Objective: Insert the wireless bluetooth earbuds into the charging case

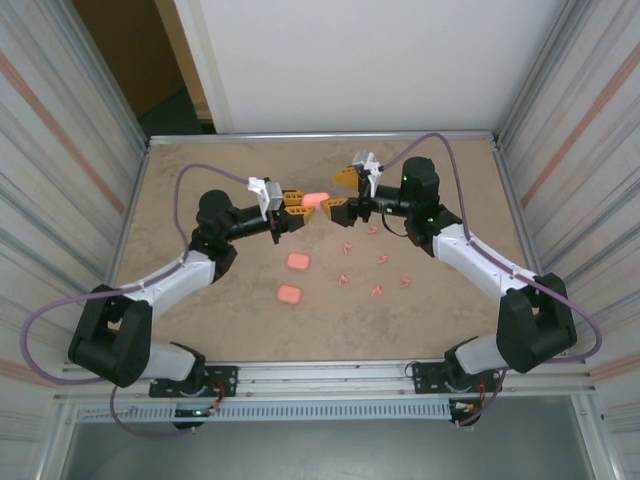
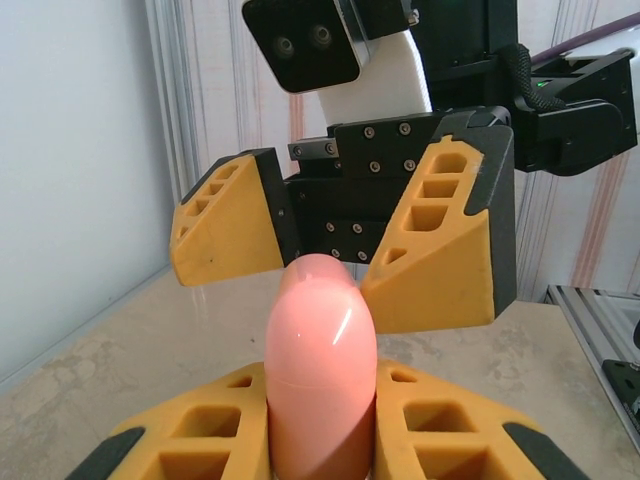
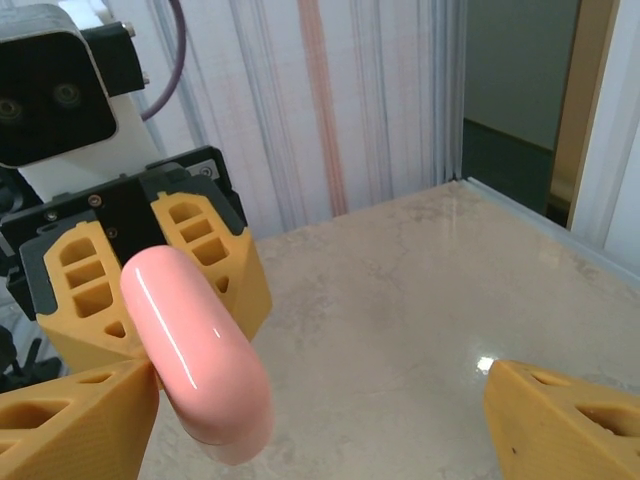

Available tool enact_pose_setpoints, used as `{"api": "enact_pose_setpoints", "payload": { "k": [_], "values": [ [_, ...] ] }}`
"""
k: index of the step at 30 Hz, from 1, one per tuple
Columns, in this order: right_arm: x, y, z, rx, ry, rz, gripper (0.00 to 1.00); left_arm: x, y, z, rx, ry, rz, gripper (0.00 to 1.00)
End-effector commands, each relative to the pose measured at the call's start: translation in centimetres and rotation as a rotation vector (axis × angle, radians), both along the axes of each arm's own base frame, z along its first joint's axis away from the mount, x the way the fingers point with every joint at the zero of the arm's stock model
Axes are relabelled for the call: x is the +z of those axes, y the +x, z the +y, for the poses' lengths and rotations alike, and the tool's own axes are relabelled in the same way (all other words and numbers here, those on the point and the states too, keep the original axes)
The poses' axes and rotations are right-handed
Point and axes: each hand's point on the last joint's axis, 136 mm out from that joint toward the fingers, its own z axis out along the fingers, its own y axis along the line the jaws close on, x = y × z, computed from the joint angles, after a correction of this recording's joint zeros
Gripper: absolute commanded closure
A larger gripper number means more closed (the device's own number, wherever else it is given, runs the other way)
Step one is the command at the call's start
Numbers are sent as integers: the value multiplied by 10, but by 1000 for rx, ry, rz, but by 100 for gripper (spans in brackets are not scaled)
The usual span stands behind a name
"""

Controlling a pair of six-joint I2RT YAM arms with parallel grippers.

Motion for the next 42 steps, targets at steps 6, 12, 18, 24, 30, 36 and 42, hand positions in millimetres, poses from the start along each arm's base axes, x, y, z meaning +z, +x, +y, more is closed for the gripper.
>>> {"api": "enact_pose_setpoints", "payload": {
  "k": [6,12,18,24,30,36,42],
  "values": [
    [20,21,-4,-66,29,-19,24,17,-6,-4,-31,-20,-67,100],
    [24,27,-10,-83,33,-21,25,14,-5,-4,-29,-13,-61,100],
    [30,27,-15,-85,35,-20,25,10,-2,-3,-3,-6,-52,100],
    [30,19,-38,-143,15,11,24,-3,7,8,109,19,-31,100],
    [0,19,-71,-305,-84,200,24,-17,5,21,182,33,-9,100],
    [-37,14,-98,-427,-167,451,26,-20,-4,29,199,34,-5,100],
    [-70,0,-108,-483,-255,660,31,-21,-11,39,236,28,-13,100]
  ]
}}
